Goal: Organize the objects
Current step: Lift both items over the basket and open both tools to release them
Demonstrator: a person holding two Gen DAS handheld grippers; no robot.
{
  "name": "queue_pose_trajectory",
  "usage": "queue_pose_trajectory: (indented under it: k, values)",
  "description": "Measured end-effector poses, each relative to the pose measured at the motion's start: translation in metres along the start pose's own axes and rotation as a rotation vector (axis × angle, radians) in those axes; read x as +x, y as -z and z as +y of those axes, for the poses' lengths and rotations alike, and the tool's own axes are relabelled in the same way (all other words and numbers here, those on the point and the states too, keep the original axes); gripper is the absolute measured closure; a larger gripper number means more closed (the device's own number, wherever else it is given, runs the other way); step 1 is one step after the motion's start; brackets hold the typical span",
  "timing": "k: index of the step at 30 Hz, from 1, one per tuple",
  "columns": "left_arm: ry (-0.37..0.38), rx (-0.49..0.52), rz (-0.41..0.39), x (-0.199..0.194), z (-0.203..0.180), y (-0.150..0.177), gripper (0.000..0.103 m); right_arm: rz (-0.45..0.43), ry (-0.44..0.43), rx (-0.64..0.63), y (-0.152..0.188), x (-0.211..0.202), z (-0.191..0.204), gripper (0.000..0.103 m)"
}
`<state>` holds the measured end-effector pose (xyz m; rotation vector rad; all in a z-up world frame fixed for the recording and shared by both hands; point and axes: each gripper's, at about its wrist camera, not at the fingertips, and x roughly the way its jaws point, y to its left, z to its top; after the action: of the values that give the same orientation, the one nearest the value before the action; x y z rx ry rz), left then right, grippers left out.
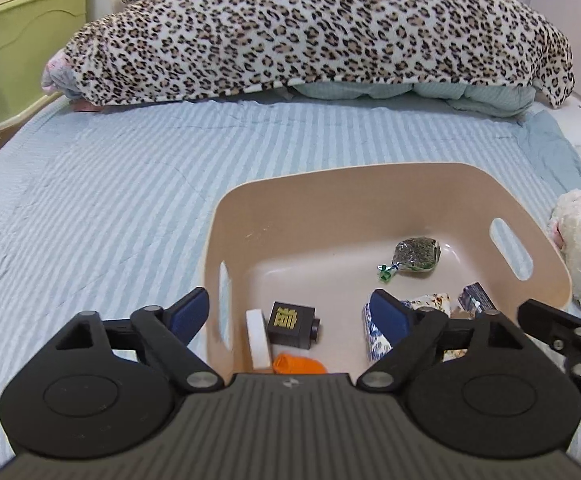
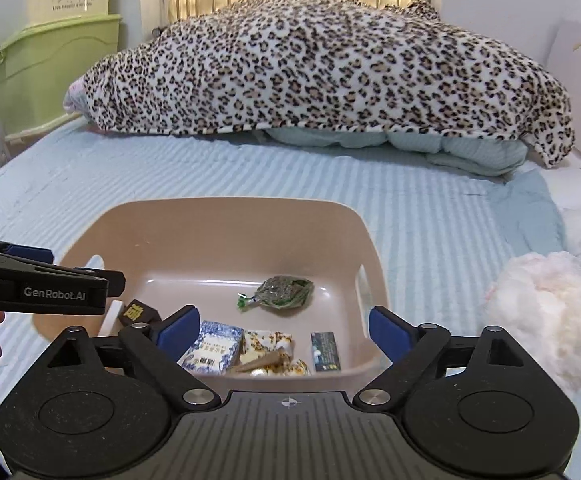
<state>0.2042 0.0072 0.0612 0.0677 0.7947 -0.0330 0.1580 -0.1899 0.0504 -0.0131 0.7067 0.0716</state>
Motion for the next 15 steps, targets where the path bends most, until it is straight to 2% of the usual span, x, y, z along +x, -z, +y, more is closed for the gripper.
queue_pose_trajectory:
  k: [15]
  values:
    - [0.027, 0.009, -0.056, -0.073, 0.002, 0.043, 0.014, 0.001, -0.027, 0.023, 0.035, -0.063, 0.008, 0.005]
